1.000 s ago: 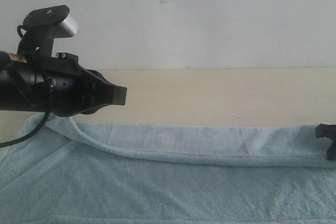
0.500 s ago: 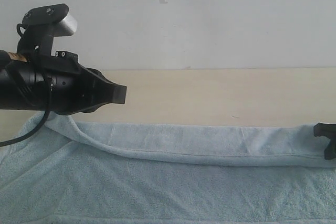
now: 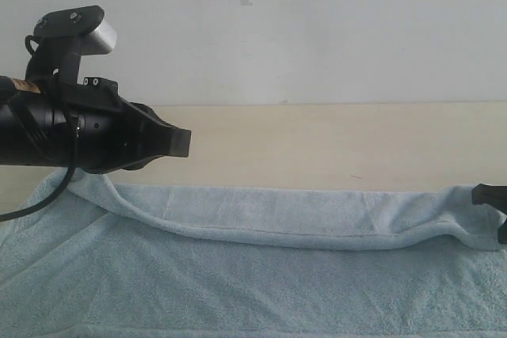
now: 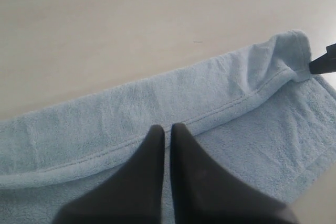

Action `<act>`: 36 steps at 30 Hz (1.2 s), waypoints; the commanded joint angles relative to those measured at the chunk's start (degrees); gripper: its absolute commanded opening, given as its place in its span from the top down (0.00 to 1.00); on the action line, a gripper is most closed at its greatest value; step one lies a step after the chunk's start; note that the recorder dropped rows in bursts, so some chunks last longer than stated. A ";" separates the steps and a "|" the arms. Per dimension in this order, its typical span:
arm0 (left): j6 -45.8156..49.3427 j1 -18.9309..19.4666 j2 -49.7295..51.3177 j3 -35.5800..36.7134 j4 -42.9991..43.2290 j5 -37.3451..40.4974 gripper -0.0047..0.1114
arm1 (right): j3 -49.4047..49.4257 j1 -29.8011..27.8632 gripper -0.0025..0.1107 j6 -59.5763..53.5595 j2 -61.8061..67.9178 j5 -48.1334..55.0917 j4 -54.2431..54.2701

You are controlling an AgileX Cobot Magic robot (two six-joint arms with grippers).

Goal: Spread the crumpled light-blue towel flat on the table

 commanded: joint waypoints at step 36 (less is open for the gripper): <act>13.61 -0.35 -0.05 -0.13 3.66 -2.00 0.92 | -10.97 -0.40 0.98 -9.06 2.45 0.35 14.97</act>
